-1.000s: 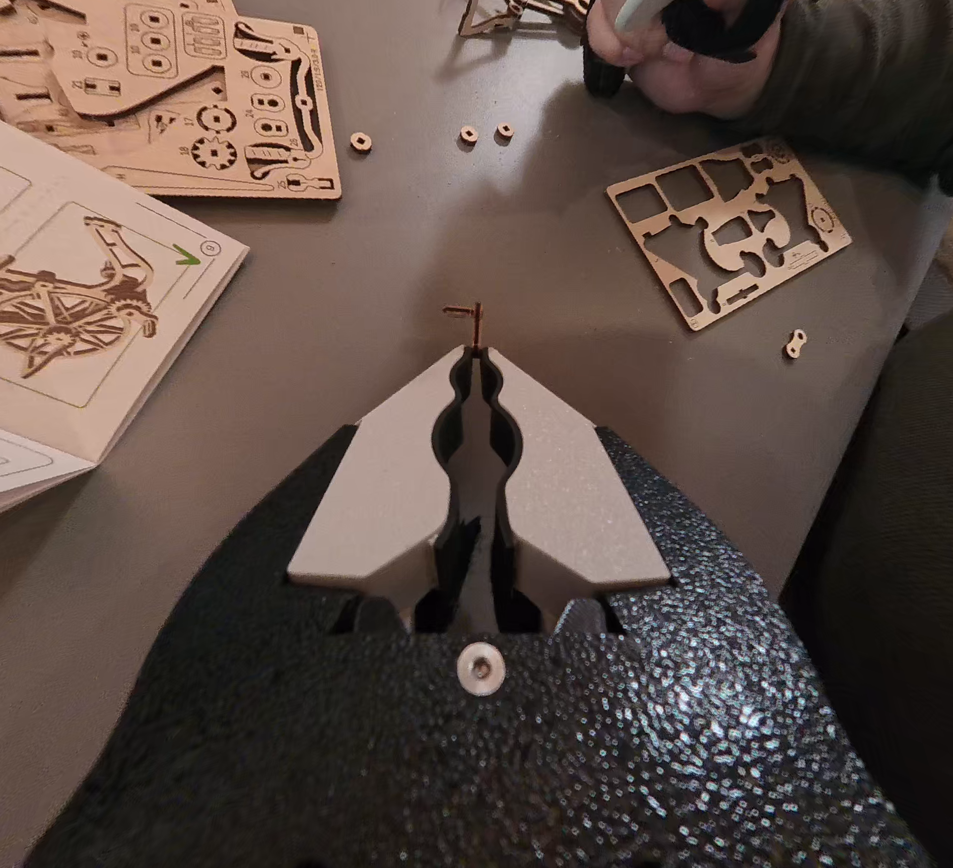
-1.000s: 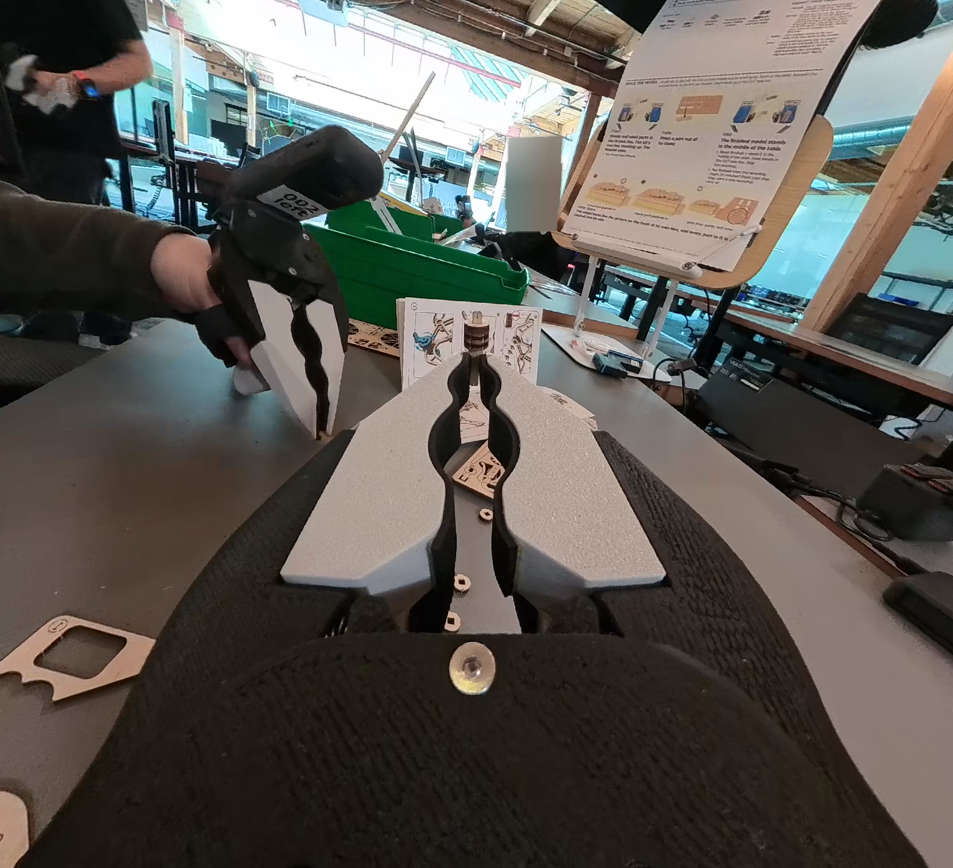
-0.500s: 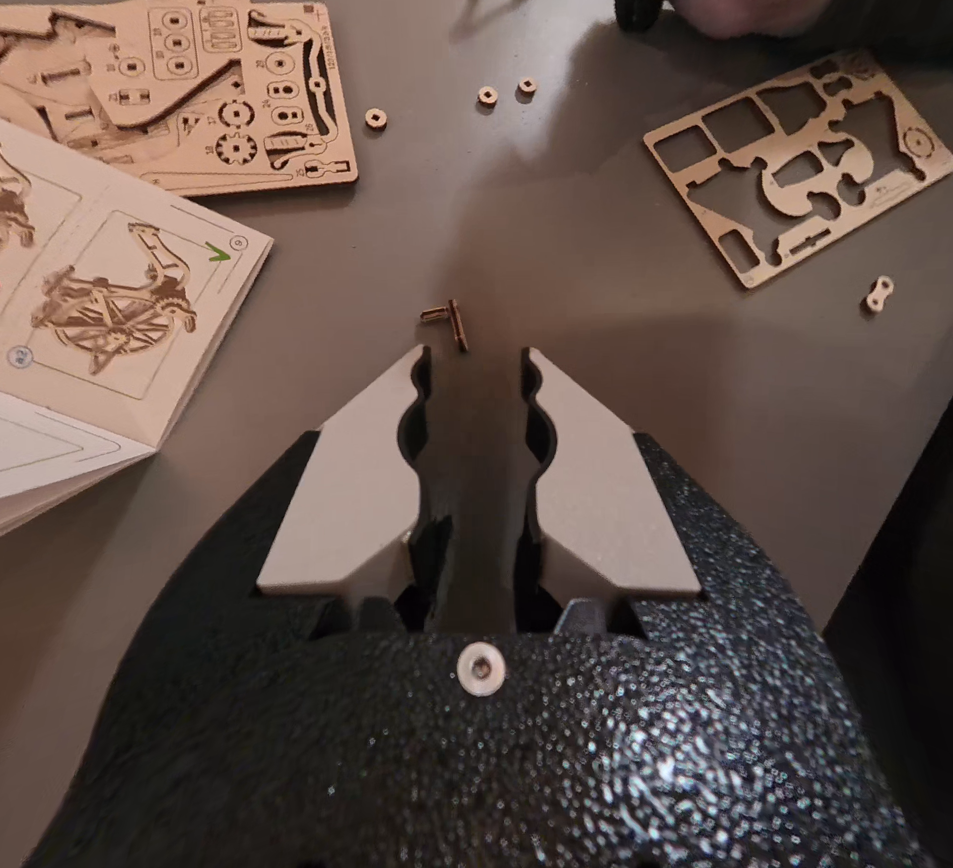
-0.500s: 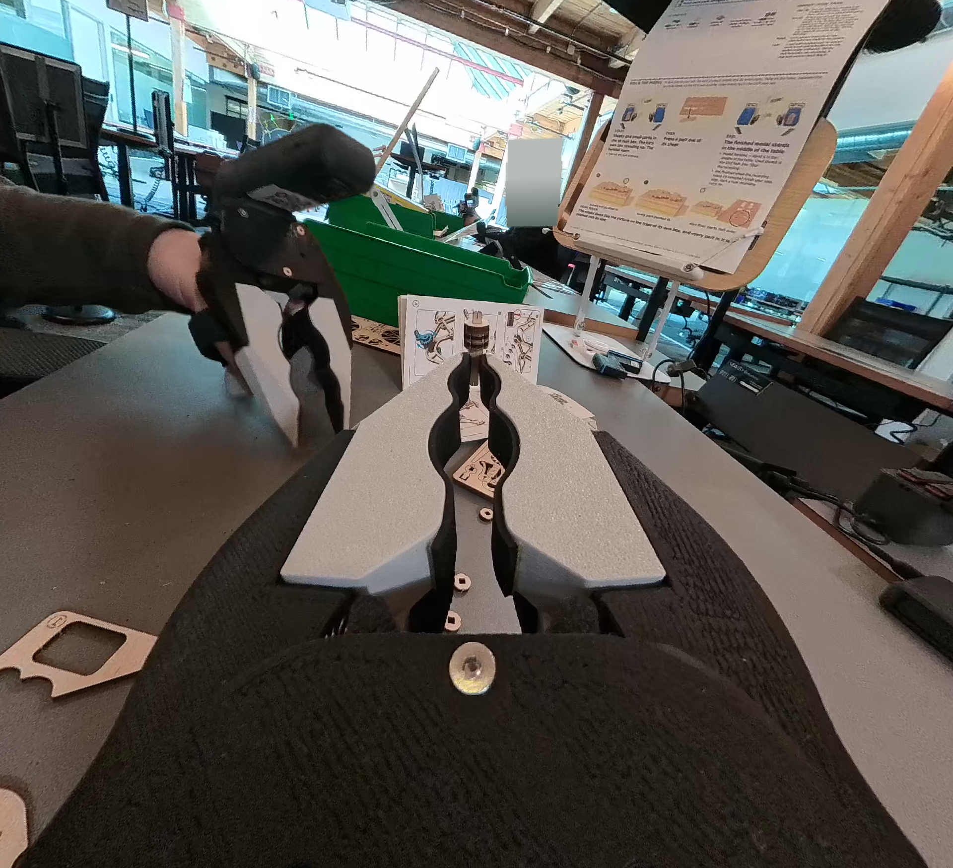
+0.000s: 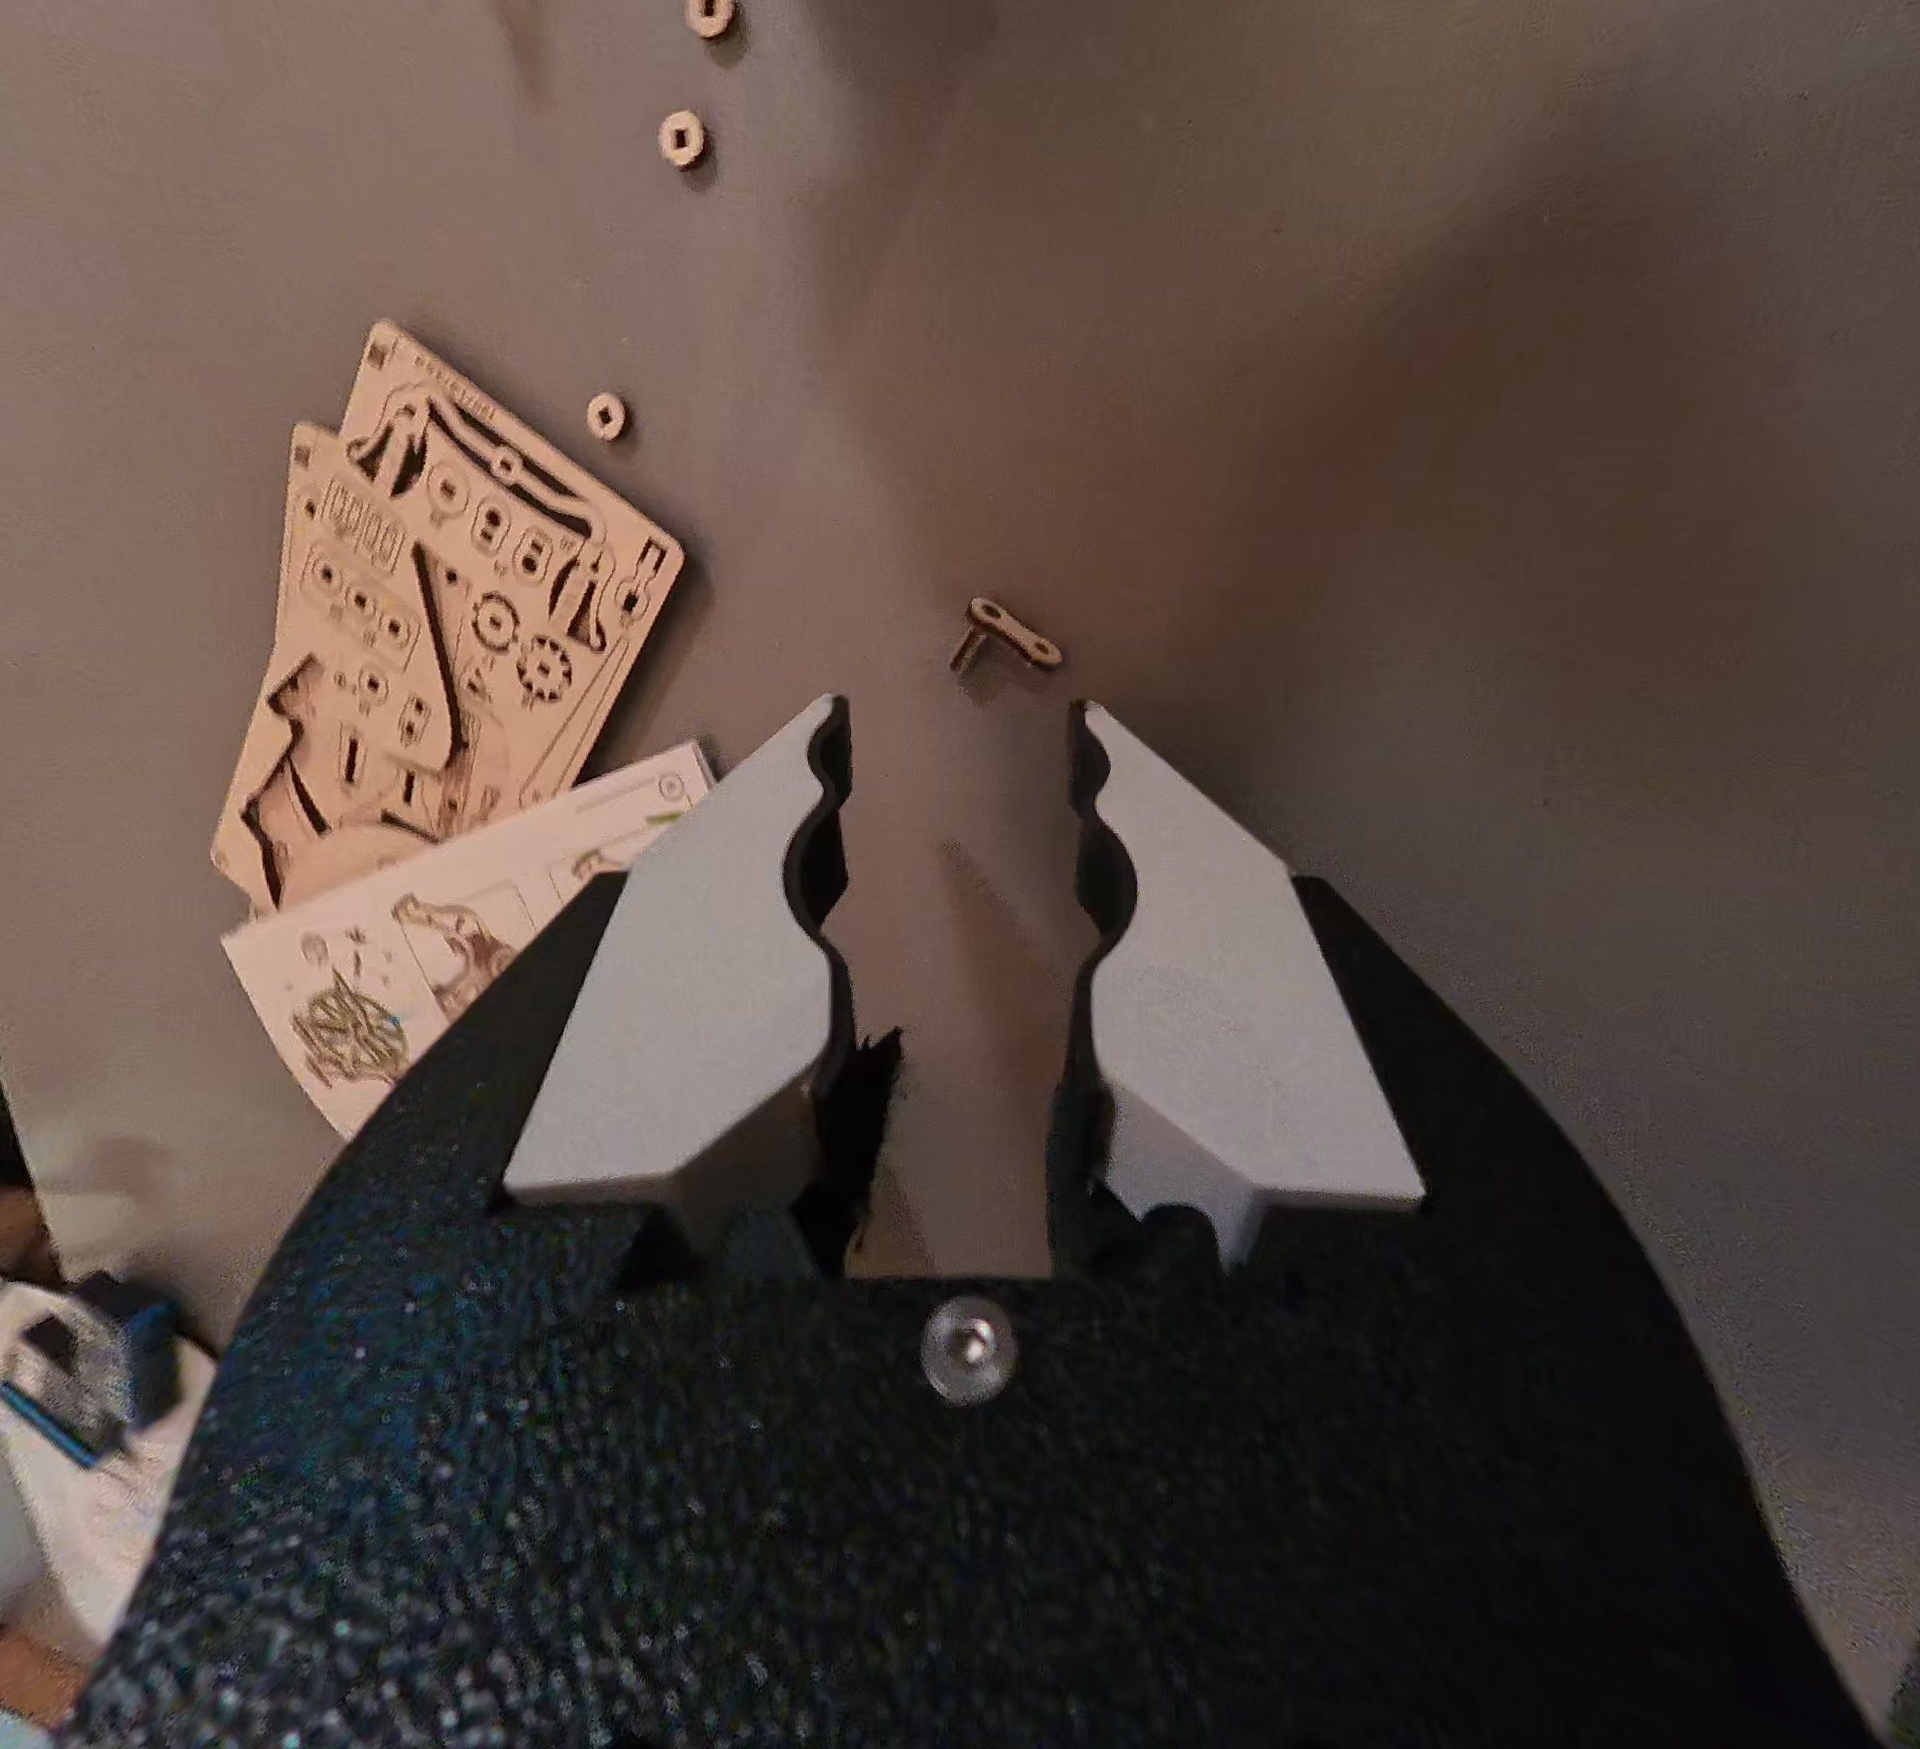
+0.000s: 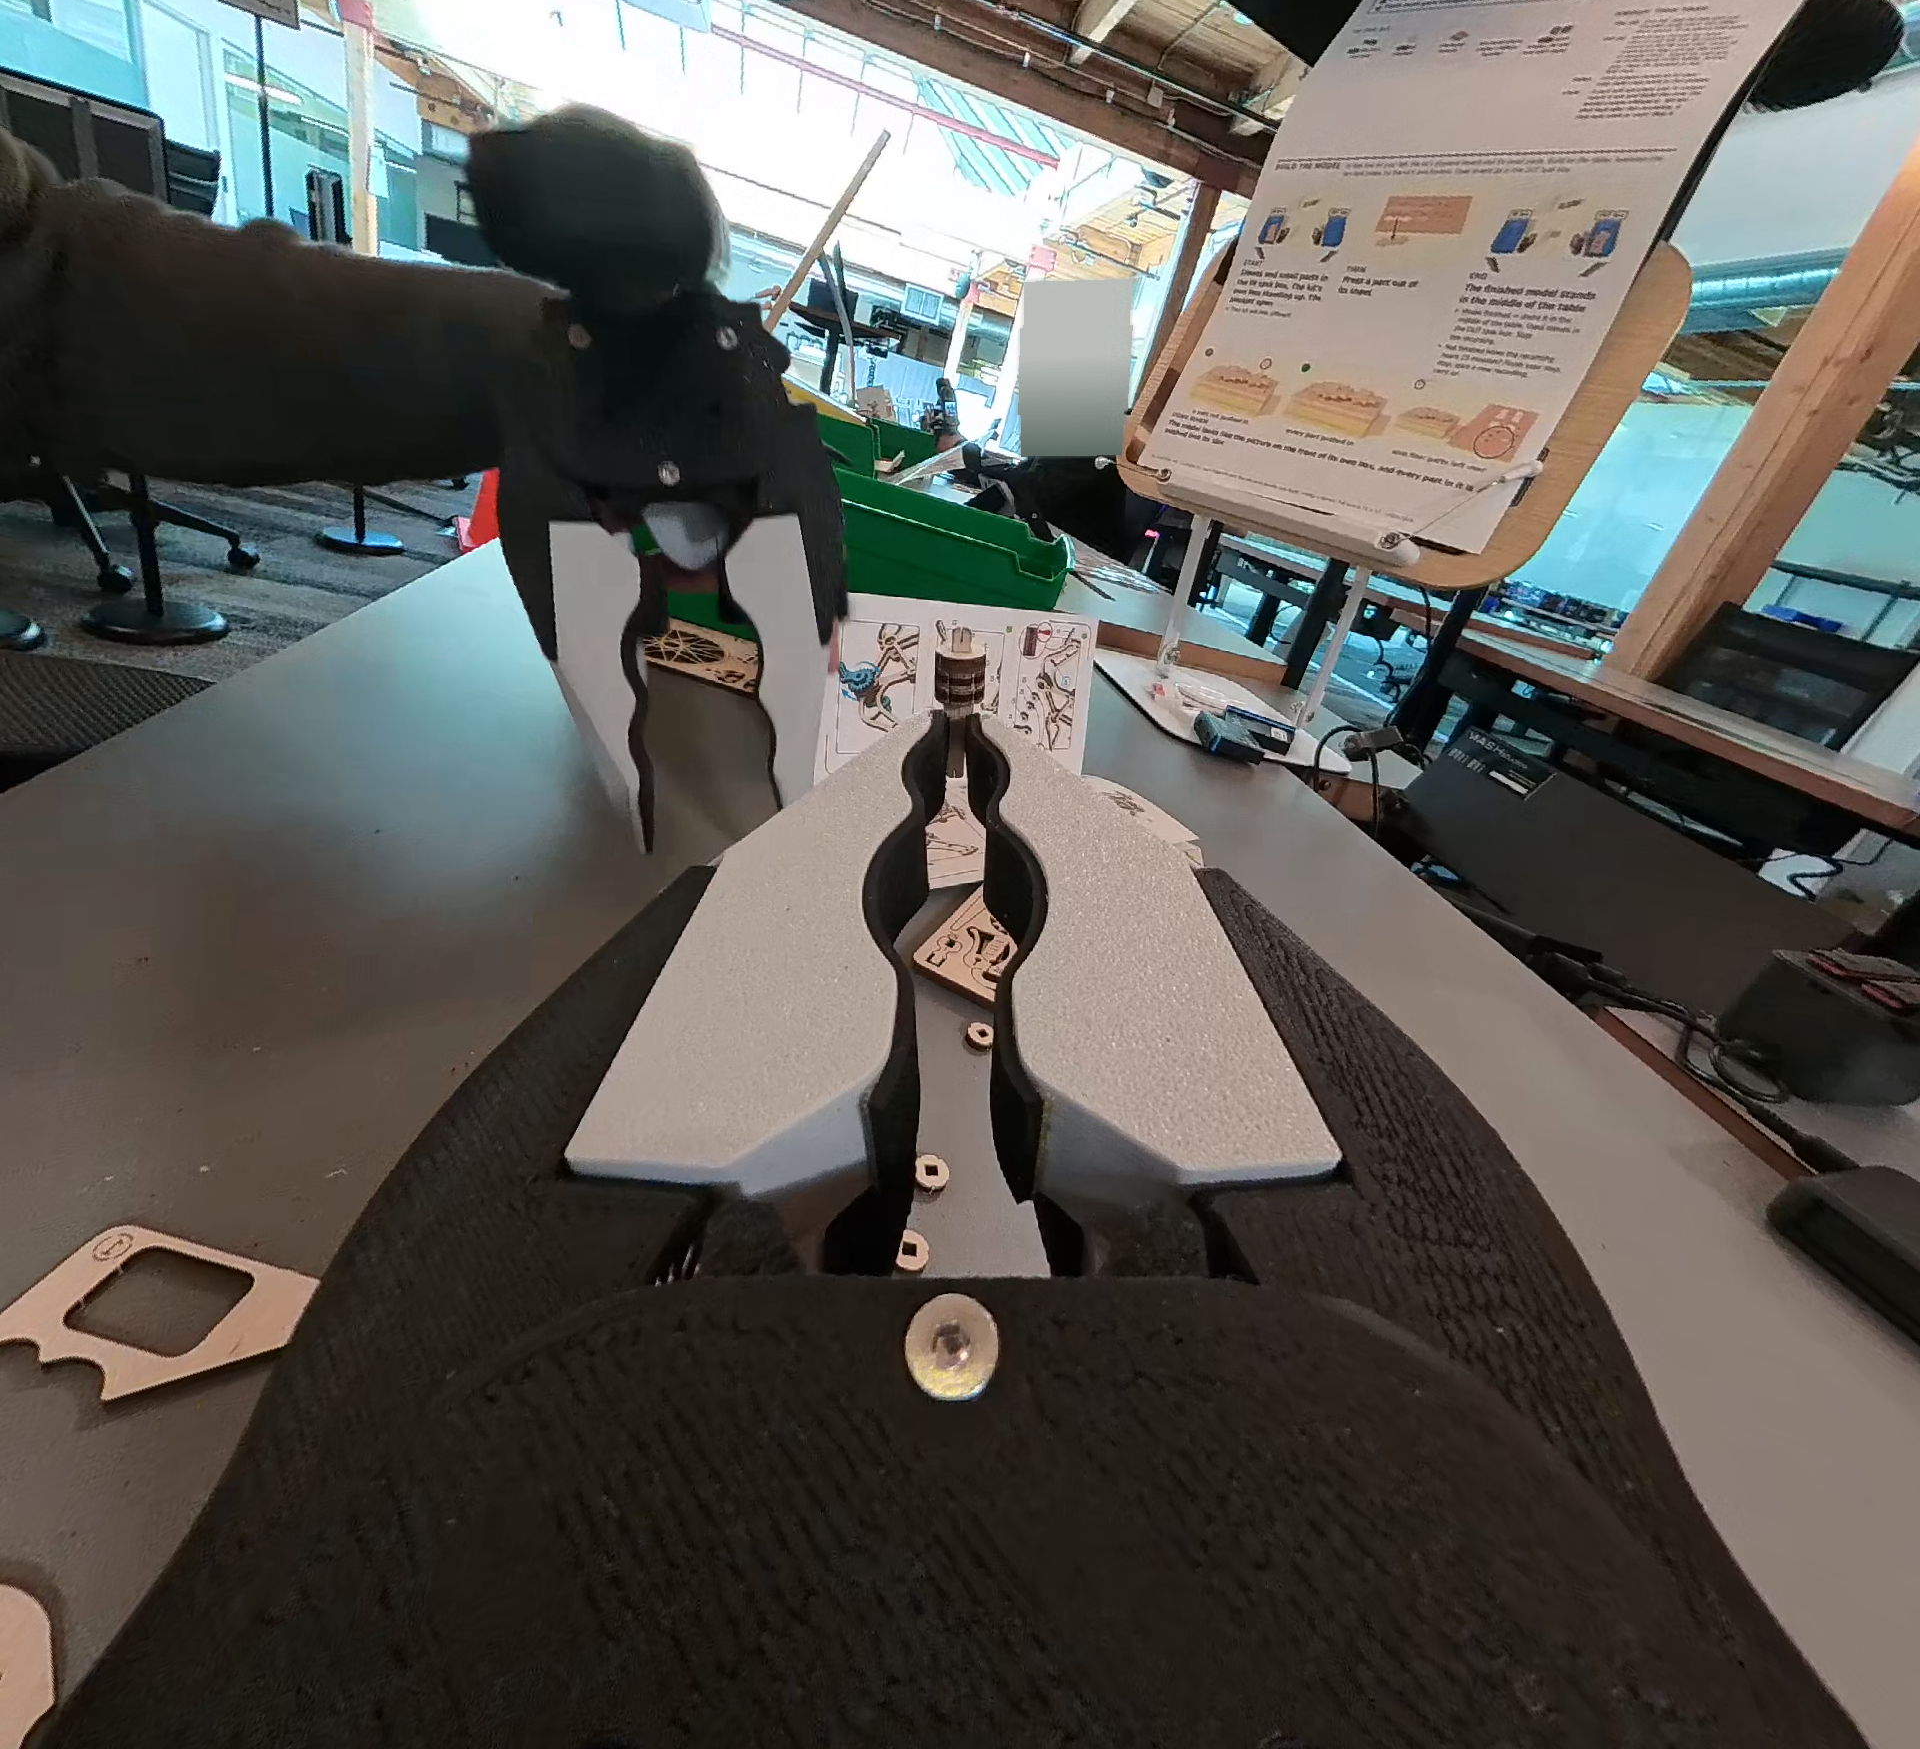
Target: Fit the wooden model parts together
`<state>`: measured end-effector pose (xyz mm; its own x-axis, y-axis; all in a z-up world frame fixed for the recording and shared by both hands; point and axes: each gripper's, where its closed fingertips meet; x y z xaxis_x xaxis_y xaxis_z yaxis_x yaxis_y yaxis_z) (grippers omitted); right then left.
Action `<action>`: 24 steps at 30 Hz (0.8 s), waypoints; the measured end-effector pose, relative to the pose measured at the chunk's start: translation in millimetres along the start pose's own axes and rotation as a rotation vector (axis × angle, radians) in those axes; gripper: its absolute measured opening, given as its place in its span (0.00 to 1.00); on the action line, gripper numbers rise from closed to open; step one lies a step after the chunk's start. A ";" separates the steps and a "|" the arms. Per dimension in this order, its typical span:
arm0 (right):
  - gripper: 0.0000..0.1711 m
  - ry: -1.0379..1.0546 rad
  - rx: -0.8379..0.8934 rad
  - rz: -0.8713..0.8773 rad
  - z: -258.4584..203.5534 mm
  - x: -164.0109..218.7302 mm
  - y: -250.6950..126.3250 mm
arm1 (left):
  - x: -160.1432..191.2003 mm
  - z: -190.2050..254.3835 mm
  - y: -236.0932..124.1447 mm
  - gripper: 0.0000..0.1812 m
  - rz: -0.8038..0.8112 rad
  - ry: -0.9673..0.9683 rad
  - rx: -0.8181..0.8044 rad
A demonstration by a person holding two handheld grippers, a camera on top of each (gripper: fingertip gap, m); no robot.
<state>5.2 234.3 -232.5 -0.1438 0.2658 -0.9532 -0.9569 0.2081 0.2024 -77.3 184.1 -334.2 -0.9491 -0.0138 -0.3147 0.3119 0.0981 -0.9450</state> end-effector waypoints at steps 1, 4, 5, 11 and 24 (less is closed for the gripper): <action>0.01 0.000 0.000 0.000 0.0 0.0 0.0 | 0.0 -0.8 3.4 0.21 -0.022 0.036 0.005; 0.00 0.000 -0.001 0.000 -0.1 0.1 0.0 | 3.9 -5.3 11.6 0.15 -0.097 0.088 0.001; 0.00 0.001 -0.002 0.000 -0.1 0.1 -0.1 | 2.3 -6.4 13.0 0.12 -0.097 0.096 -0.002; 0.00 0.002 -0.003 0.000 0.0 0.3 0.0 | -3.3 -3.9 17.6 0.03 -0.066 0.114 0.025; 0.00 0.097 0.000 -0.017 5.6 -0.3 1.0 | -27.5 -20.1 13.9 0.00 0.312 -0.348 -0.290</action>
Point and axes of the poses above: each gripper's, where its closed fingertips meet, y out along the fingers, x out of its underside, z = x × y across the jaws, and after that the axes turned 11 degrees about x, right-handed
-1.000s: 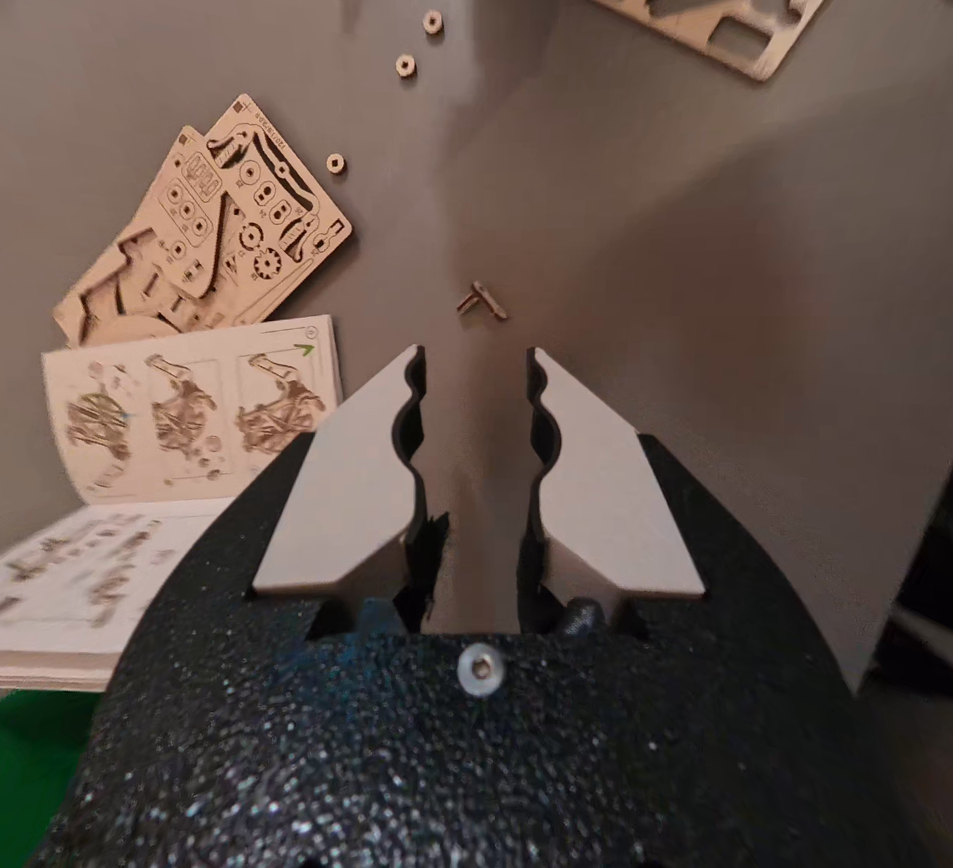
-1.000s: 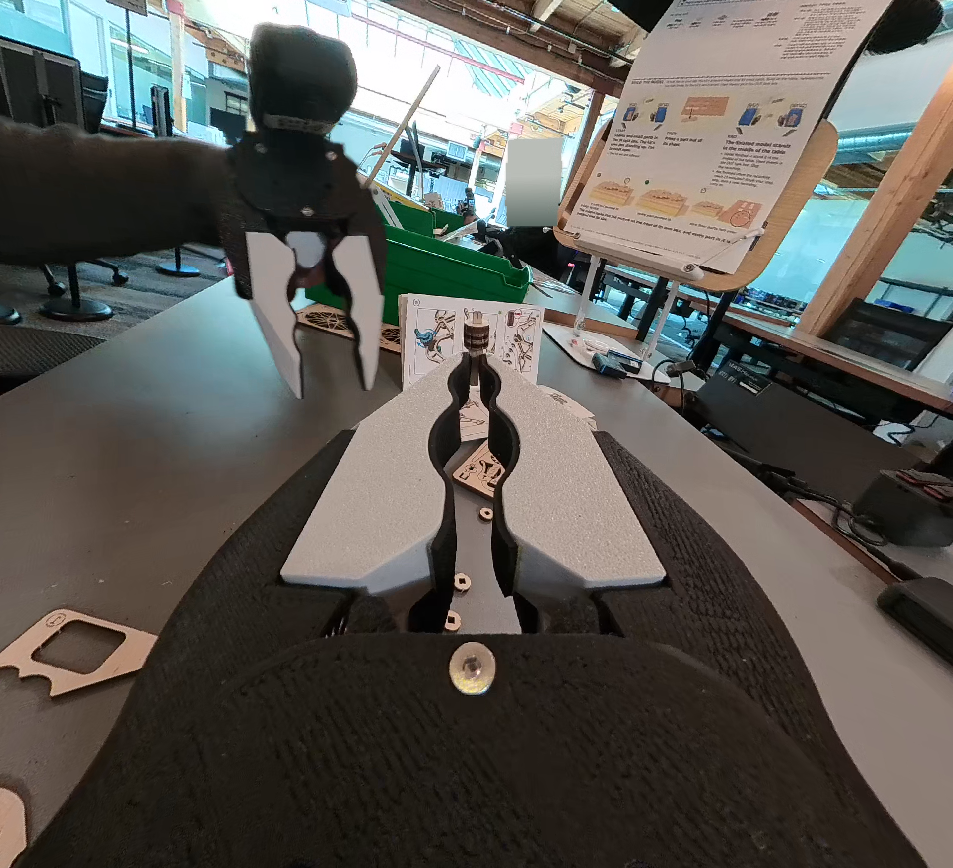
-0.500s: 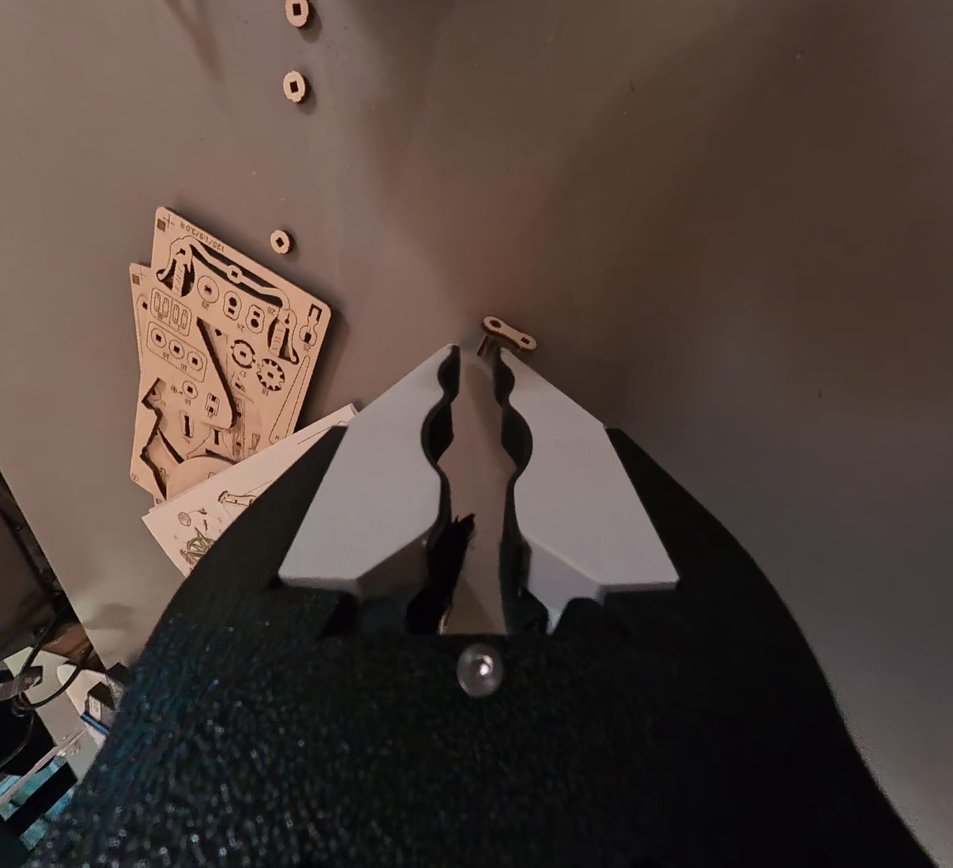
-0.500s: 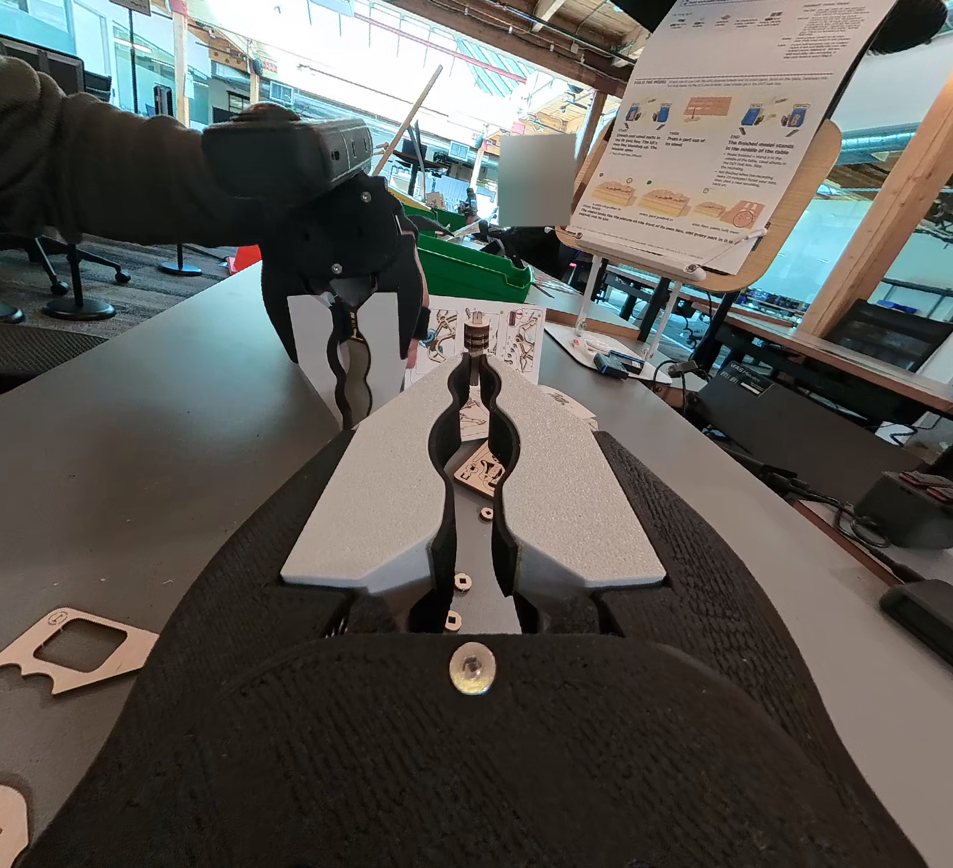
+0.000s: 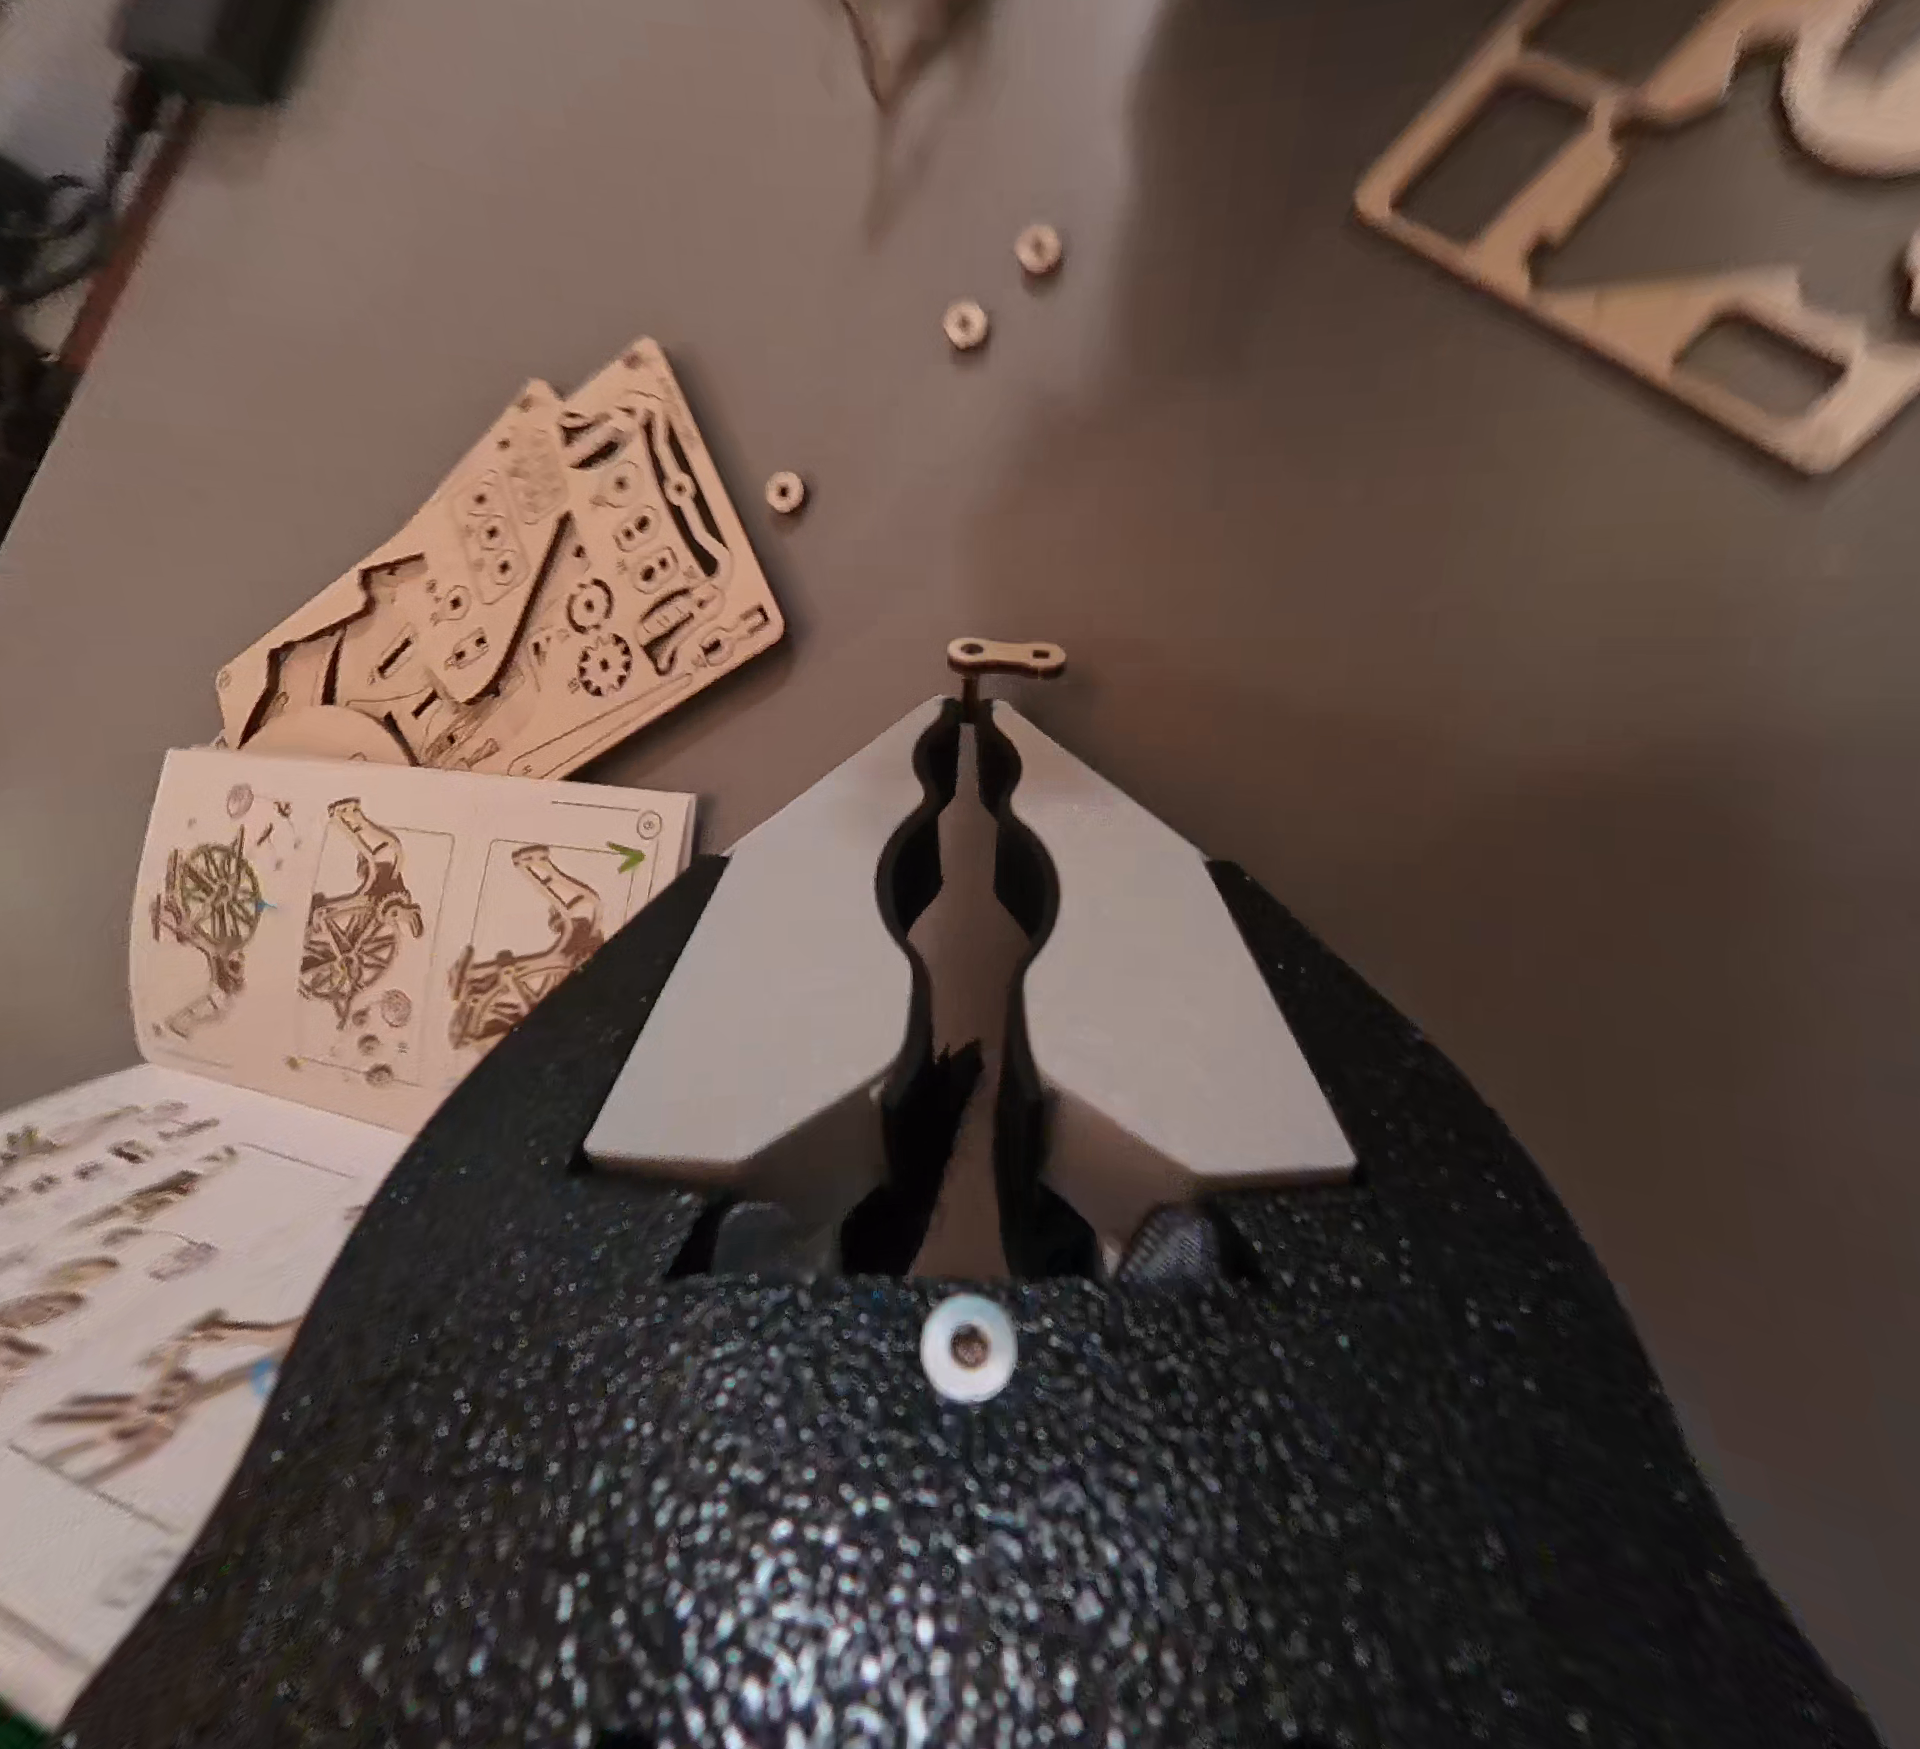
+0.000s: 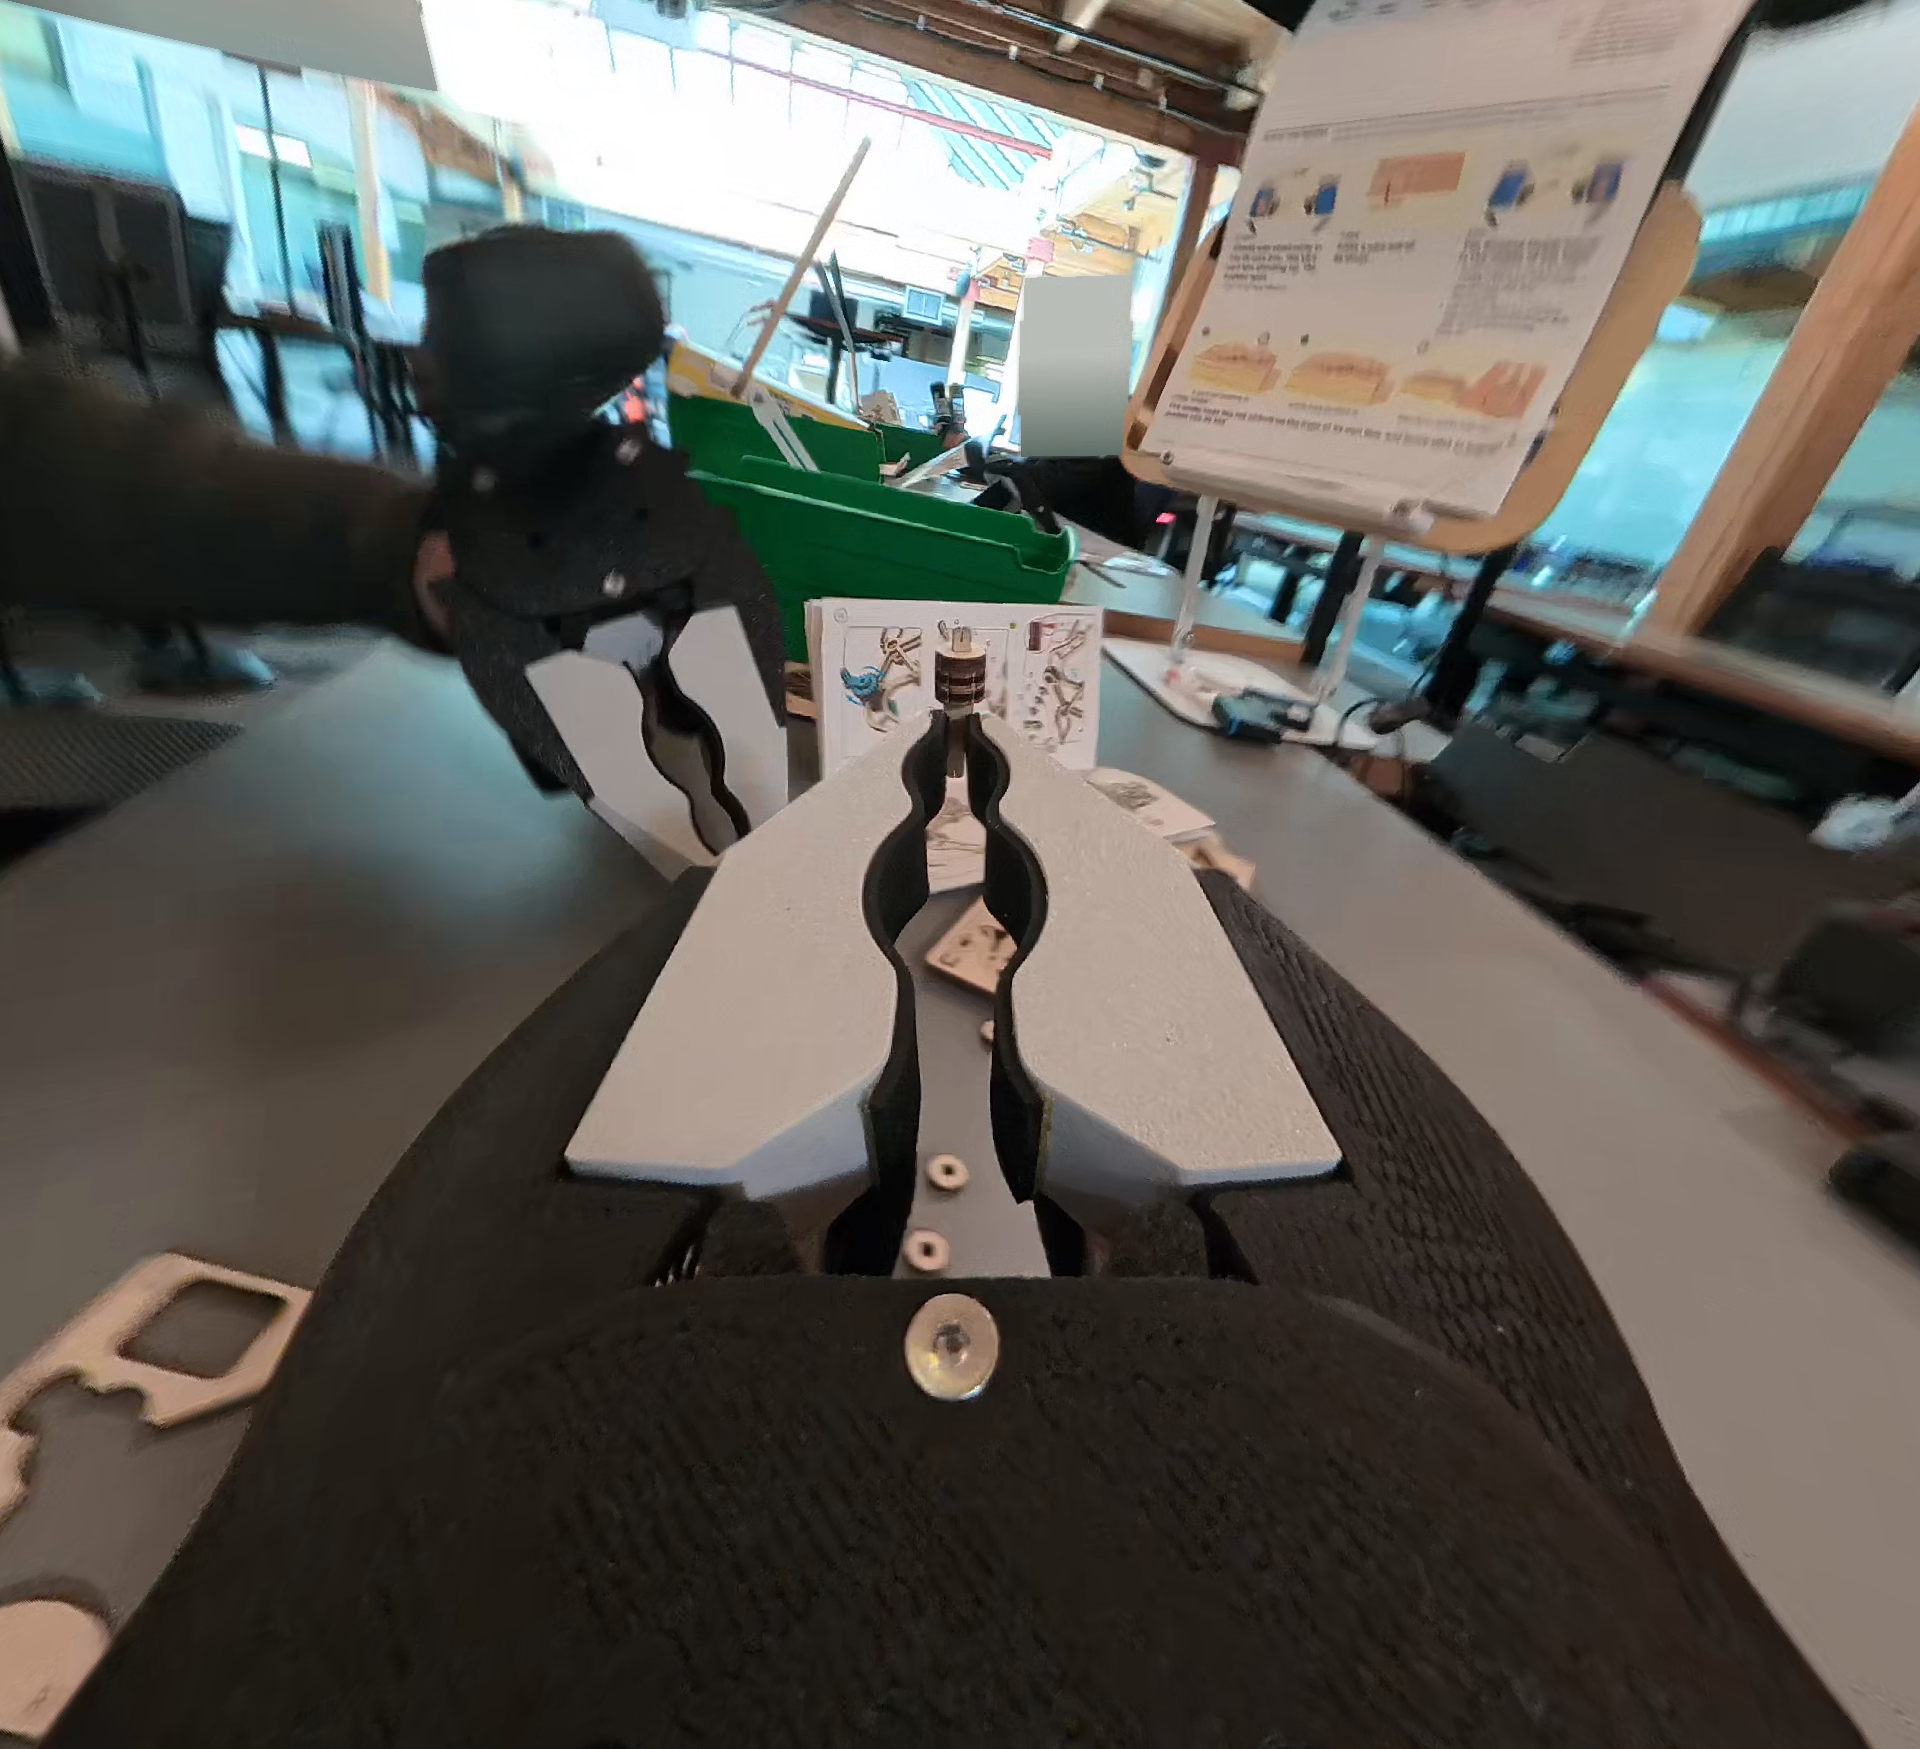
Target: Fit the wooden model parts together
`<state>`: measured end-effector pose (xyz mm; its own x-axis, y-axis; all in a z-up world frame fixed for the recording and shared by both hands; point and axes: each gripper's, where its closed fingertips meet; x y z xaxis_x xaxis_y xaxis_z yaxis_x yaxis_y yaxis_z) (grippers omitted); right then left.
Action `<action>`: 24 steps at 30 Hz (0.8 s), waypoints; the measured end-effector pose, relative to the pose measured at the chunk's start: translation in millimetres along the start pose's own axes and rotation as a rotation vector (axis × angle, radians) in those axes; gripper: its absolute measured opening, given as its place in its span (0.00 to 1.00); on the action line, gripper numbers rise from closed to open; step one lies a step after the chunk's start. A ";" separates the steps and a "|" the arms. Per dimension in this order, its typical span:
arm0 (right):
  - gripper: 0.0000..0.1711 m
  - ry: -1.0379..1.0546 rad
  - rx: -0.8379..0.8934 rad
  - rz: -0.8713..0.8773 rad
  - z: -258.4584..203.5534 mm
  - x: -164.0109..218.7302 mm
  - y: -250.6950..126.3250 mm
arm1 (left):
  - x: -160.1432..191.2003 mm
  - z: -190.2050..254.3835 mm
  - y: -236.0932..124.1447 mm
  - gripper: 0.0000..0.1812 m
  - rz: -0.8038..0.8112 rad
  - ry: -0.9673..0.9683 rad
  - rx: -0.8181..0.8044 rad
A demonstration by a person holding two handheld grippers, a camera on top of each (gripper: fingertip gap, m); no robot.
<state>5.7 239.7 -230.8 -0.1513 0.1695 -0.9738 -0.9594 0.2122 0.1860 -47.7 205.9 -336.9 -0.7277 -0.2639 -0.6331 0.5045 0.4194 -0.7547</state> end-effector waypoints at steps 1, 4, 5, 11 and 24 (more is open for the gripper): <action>0.00 0.054 -0.009 0.000 0.9 -2.6 -0.1 | -7.8 -2.1 -1.8 0.00 0.077 -0.044 -0.030; 0.00 0.219 -0.089 0.039 -1.5 -19.5 -3.1 | -38.1 -4.2 -10.8 0.01 0.333 -0.140 -0.050; 0.00 0.273 -0.126 0.050 -3.0 -24.1 -4.8 | -48.1 -1.6 -12.8 0.01 0.405 -0.155 -0.017; 0.00 0.482 -0.281 0.031 -1.7 -25.1 -10.0 | -97.9 0.4 -16.5 0.00 0.692 -0.203 0.217; 0.00 0.642 -0.376 -0.086 -0.7 -3.9 -6.8 | -106.7 -15.8 -11.2 0.00 0.841 -0.236 0.334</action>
Point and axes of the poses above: each gripper's, where its closed fingertips meet, y out along the fingers, x out of its underside, z = x × y across the jaws, and after that the axes turned 11 degrees about x, right-handed
